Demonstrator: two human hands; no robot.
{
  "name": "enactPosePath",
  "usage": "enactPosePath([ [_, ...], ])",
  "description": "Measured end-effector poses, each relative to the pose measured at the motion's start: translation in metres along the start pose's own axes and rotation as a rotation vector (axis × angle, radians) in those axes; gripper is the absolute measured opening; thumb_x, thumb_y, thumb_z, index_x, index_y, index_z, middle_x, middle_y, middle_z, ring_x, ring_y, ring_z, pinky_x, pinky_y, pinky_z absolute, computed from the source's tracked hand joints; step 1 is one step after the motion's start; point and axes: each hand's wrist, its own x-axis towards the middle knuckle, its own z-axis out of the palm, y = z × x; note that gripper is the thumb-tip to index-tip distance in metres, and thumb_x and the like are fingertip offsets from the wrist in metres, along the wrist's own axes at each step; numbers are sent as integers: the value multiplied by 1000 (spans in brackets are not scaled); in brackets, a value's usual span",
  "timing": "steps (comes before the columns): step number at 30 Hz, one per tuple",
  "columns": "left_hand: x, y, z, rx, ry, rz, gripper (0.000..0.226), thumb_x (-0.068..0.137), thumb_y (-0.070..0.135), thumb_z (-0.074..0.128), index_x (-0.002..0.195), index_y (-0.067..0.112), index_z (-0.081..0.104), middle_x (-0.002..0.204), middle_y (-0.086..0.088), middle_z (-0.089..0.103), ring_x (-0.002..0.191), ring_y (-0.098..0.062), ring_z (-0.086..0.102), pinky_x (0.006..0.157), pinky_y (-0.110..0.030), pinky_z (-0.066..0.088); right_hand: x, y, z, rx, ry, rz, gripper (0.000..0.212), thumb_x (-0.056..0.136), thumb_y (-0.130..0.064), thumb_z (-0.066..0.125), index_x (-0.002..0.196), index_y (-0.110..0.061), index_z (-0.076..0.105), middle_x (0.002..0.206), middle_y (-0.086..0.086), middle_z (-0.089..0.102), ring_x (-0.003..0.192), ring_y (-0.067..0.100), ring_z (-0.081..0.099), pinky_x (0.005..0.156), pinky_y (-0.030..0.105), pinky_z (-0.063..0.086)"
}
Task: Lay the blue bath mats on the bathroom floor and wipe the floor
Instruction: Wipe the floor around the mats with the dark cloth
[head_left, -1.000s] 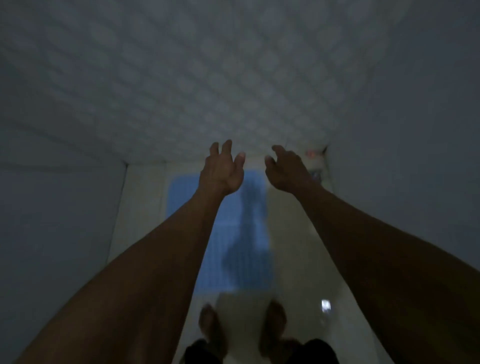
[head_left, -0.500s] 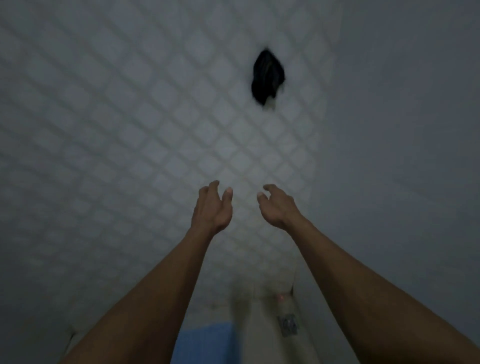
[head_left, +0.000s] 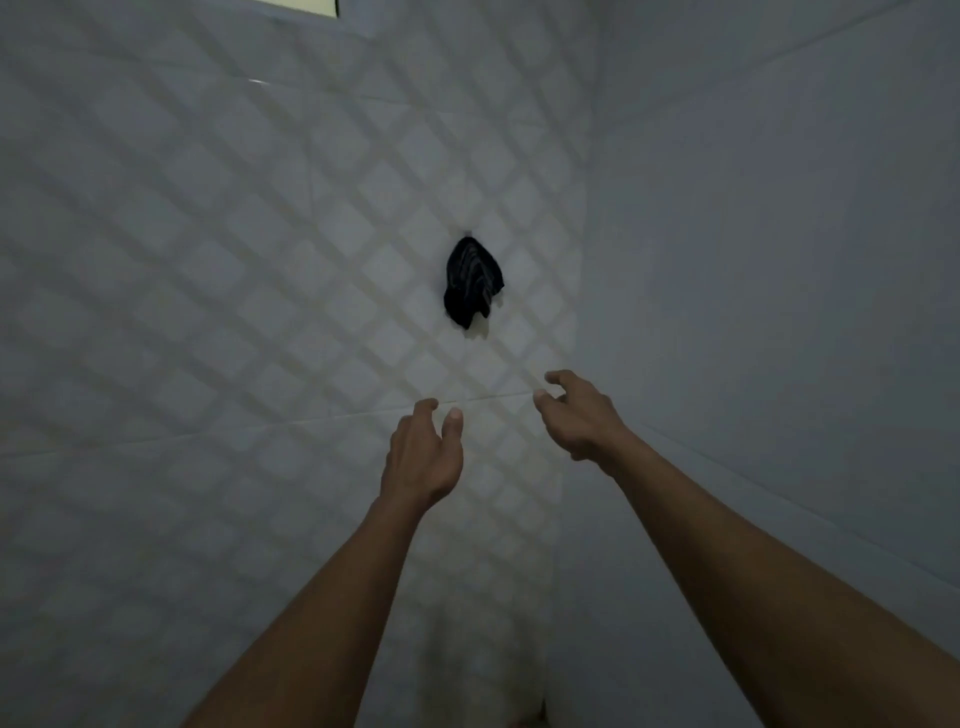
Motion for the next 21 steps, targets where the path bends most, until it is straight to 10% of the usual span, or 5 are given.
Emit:
enactPosePath([
  [21, 222, -5, 70, 88, 163, 32, 54, 102, 48, 39, 146, 16, 39, 141, -17, 51, 128, -33, 50, 106, -46, 42, 247, 0, 36, 90, -8, -214, 51, 103, -34, 41, 151, -19, 35, 138, 13, 57, 126, 30, 52, 100, 31, 39],
])
